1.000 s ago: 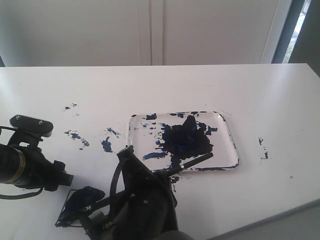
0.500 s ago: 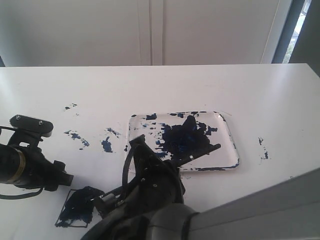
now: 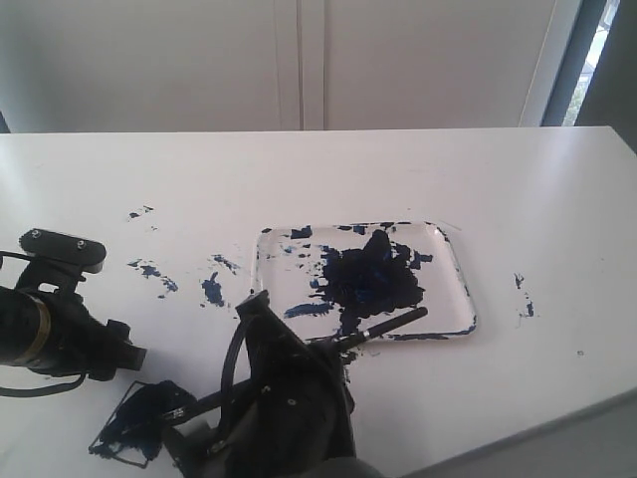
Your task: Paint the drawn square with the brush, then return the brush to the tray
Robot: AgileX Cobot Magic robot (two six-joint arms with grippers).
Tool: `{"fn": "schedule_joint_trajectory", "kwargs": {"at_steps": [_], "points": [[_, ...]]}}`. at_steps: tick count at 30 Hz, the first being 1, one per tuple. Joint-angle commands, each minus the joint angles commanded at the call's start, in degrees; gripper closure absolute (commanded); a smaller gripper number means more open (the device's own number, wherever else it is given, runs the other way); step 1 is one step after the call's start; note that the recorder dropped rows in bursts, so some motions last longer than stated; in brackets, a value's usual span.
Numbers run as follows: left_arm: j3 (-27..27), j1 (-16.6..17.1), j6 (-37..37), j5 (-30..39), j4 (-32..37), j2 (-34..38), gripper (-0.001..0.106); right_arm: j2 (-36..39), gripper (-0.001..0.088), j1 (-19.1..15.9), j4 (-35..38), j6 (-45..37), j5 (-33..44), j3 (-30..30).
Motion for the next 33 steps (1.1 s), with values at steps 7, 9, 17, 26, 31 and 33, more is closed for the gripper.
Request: {"fn": "schedule_joint_trajectory", "kwargs": {"at_steps": [7,9,17,26,31,33], "points": [[0.00,0.00,0.00,0.00,0.00,0.00,0.030,0.00,0.0868,0.83,0.00,0.00,0.00,0.00],[0.00,0.00,0.00,0.00,0.00,0.00,0.030,0.00,0.0868,1.30,0.00,0.00,0.00,0.00],[0.00,0.00,0.00,0.00,0.00,0.00,0.030,0.00,0.0868,1.97,0.33,0.00,0.00,0.00],[0.00,0.00,0.00,0.00,0.00,0.00,0.030,0.00,0.0868,4.10,0.90,0.00,0.00,0.00],[0.00,0.00,0.00,0.00,0.00,0.00,0.030,0.00,0.0868,4.35,0.90,0.00,0.00,0.00],[0.00,0.00,0.00,0.00,0.00,0.00,0.030,0.00,0.0868,3.98,0.90,0.00,0.00,0.00]]}}
